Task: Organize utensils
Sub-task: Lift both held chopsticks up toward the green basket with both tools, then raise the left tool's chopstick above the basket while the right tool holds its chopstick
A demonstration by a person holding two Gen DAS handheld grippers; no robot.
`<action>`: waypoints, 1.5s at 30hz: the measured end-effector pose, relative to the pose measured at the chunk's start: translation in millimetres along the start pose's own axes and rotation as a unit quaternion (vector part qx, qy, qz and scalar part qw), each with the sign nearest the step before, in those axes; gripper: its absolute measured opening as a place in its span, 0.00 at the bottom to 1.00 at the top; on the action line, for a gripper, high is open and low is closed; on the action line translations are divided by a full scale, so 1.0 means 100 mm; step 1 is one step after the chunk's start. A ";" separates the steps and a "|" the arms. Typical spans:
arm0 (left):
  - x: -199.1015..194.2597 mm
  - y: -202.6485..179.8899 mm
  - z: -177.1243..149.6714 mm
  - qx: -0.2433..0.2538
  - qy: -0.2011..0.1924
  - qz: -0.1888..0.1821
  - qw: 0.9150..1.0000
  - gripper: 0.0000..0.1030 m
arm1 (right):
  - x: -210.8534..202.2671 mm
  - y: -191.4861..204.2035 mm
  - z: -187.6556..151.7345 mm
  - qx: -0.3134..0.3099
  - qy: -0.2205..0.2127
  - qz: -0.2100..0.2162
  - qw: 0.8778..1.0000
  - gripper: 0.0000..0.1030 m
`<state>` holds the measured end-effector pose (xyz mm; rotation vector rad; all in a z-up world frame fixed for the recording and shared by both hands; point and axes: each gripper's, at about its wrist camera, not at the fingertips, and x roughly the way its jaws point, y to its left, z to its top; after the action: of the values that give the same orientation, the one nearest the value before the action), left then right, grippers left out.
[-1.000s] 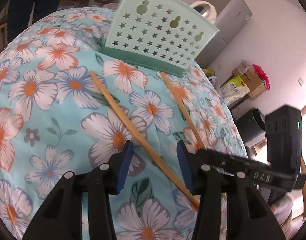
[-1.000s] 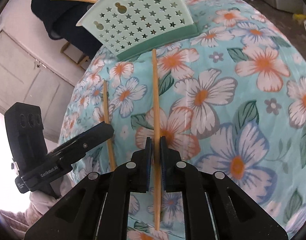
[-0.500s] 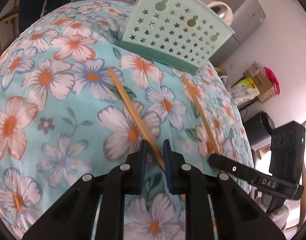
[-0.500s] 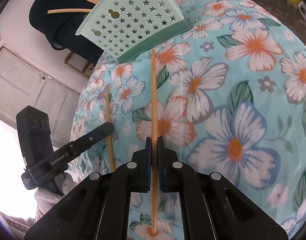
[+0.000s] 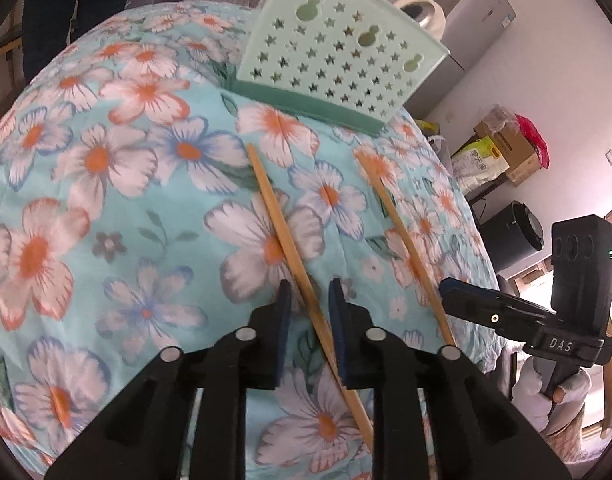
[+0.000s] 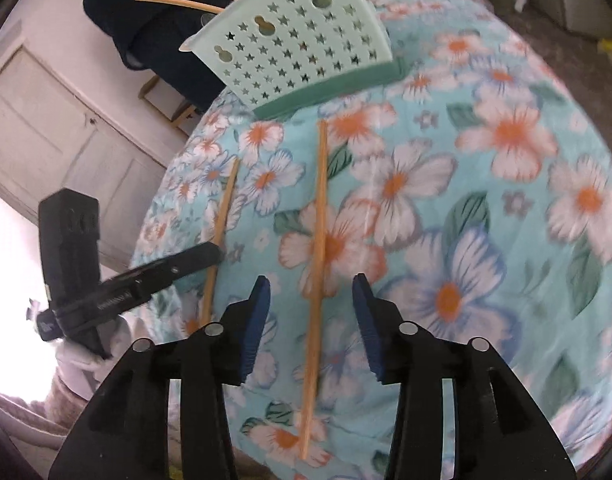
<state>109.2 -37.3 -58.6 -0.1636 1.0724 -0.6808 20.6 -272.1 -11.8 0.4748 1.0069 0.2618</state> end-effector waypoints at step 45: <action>-0.89 -0.32 1.08 0.040 -0.240 -0.011 0.970 0.05 | -0.62 0.58 1.27 -0.080 -0.203 0.005 0.976 0.04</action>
<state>160.9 -31.7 75.2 -0.2570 0.5779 -0.6599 97.9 -281.1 120.3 0.3675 0.5797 0.2414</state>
